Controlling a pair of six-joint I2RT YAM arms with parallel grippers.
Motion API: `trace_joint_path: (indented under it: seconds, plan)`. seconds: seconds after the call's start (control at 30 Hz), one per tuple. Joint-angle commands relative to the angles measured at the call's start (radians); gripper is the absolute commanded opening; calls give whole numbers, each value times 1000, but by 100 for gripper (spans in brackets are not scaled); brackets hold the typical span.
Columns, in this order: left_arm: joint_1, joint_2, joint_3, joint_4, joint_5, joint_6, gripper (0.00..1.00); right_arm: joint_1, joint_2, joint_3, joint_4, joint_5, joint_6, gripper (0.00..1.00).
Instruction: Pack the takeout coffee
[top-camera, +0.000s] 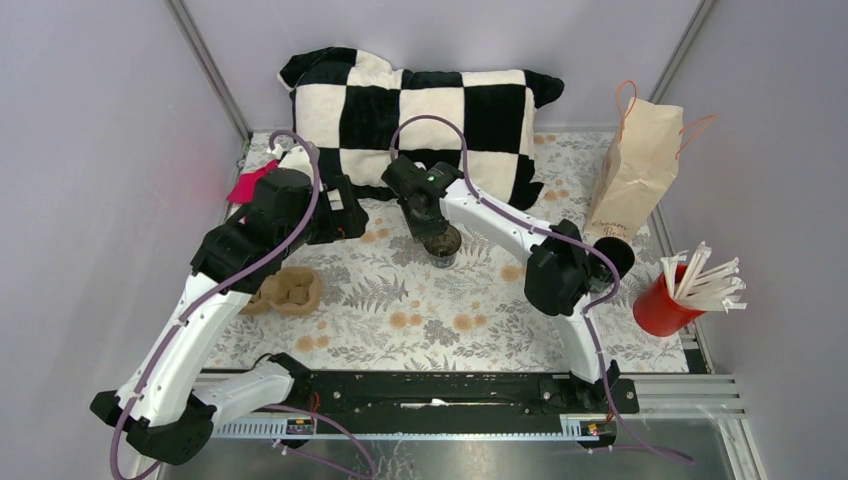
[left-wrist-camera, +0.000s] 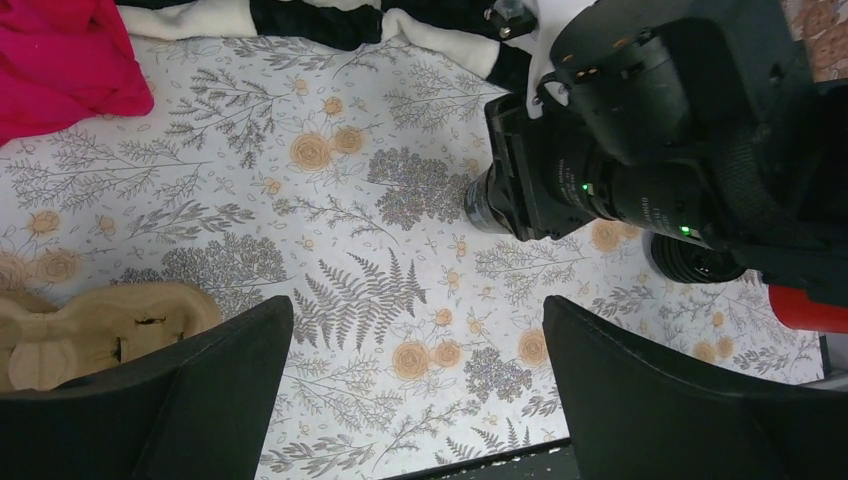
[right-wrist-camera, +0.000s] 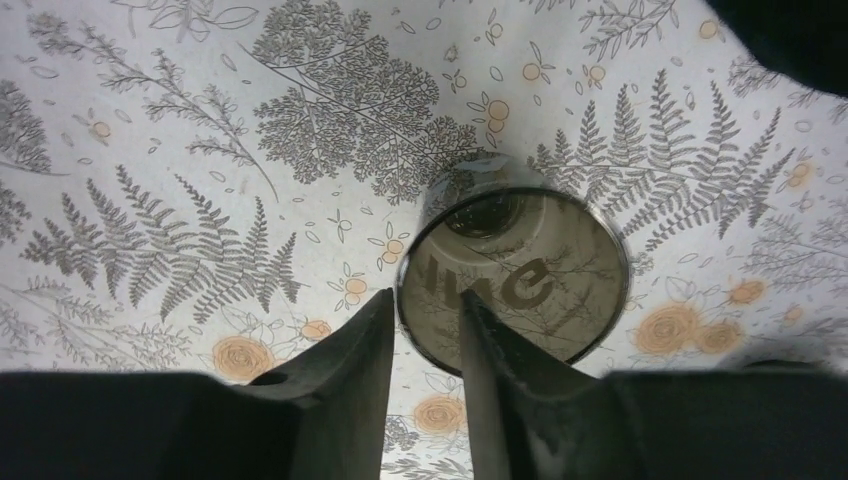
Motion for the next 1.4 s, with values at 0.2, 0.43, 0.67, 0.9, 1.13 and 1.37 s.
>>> trace_joint_path:
  seconds: [0.2,0.43,0.67,0.9,1.13,1.37]
  plan:
    - [-3,18,16,24,-15,5,99,-12,-259,88,-247,65,4,66]
    - [-3,31,16,43,32,11,99,-377,-691,-537,-153,25,-2,61]
    - [-3,54,4,63,97,0,99,-554,-771,-699,-191,162,84,57]
    - [-2,53,-1,71,122,-5,99,-574,-756,-814,-120,146,175,52]
    - [-3,50,-6,72,130,-10,99,-574,-758,-913,-20,197,265,51]
    - [-3,47,-1,70,132,-4,99,-578,-738,-966,55,236,311,51]
